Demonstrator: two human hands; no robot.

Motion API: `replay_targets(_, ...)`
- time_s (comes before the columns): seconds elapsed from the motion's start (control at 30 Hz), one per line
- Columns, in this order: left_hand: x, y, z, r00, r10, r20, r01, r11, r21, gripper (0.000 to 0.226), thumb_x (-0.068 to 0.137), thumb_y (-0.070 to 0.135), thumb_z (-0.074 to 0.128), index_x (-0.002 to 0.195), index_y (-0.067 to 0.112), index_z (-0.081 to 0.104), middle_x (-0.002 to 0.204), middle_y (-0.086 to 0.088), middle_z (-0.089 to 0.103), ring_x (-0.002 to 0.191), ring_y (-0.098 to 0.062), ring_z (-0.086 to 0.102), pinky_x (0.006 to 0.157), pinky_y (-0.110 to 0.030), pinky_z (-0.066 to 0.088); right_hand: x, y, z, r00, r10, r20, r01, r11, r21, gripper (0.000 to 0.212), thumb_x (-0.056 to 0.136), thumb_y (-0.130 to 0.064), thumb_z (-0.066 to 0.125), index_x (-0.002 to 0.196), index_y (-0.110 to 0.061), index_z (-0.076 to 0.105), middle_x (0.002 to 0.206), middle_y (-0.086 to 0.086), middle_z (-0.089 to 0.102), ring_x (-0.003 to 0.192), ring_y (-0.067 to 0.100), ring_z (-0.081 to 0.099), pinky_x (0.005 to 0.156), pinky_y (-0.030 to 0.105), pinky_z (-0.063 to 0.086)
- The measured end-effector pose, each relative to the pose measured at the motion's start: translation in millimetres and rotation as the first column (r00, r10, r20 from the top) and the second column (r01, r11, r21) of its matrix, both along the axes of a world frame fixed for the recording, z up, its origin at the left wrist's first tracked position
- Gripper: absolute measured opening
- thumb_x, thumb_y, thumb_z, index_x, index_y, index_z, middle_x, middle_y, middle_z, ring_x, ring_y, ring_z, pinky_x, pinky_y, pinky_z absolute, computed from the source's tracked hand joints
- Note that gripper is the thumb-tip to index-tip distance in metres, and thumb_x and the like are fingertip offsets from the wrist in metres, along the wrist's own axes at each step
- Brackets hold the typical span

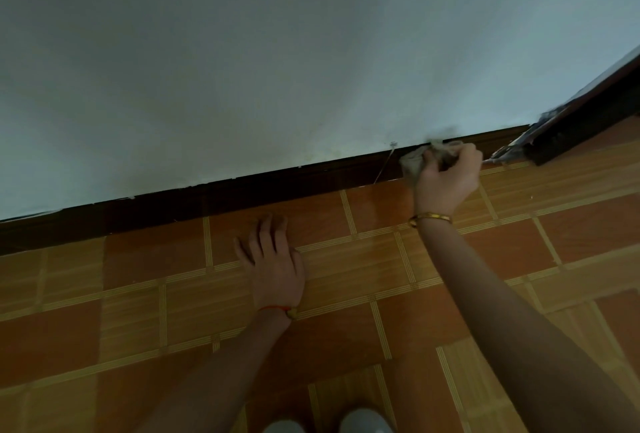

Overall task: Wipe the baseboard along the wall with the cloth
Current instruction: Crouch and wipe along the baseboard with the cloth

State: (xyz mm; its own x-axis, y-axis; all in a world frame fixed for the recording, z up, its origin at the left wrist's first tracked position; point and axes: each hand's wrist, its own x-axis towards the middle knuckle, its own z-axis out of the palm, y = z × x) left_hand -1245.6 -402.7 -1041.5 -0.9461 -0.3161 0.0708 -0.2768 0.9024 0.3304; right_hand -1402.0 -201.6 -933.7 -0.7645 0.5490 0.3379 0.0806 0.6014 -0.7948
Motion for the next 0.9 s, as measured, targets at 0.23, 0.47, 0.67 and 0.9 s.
replay_targets(0.23,0,0,0,1.0,-0.003,0.016,0.003,1.0,0.003,0.053,0.092,0.029,0.036,0.142,0.014,0.045,0.148,-0.012,0.042,0.14,-0.035,0.034,0.116,-0.067,0.014,32,-54,-5,0.922,0.383,0.061,-0.388,0.918,0.088,0.023,0.079,-0.003,0.072,0.077,-0.01,0.05,0.089,0.002,0.049,0.068,0.0,0.041,0.063,0.004,0.04)
replay_targets(0.47,-1,-1,-1,1.0,0.014,-0.003,-0.014,1.0,0.015,0.05,0.092,0.026,0.037,0.139,0.014,0.049,0.146,-0.012,0.046,0.138,-0.035,0.039,0.115,-0.068,0.018,6,-2,7,0.99,0.118,0.079,-0.123,0.991,0.059,0.019,0.08,-0.008,0.073,0.08,-0.007,0.054,0.094,0.007,0.055,0.076,0.007,0.047,0.068,0.015,0.047)
replay_targets(0.67,-11,17,5,0.999,0.016,-0.037,-0.014,0.999,0.039,0.051,0.09,0.026,0.035,0.138,0.015,0.05,0.141,-0.011,0.049,0.134,-0.034,0.041,0.115,-0.067,0.019,6,-1,6,0.971,0.226,0.081,-0.235,0.964,0.124,0.017,0.08,-0.005,0.072,0.082,-0.005,0.055,0.099,0.011,0.057,0.072,-0.002,0.045,0.067,-0.001,0.04)
replay_targets(0.9,-26,51,13,0.998,-0.019,-0.063,0.026,0.993,0.118,0.052,0.088,0.026,0.037,0.137,0.017,0.051,0.141,-0.008,0.05,0.133,-0.033,0.042,0.116,-0.063,0.02,11,-8,-2,0.937,0.333,0.108,-0.348,0.92,0.181,0.019,0.08,-0.005,0.071,0.079,-0.007,0.052,0.091,0.002,0.051,0.074,0.006,0.046,0.06,0.009,0.04)
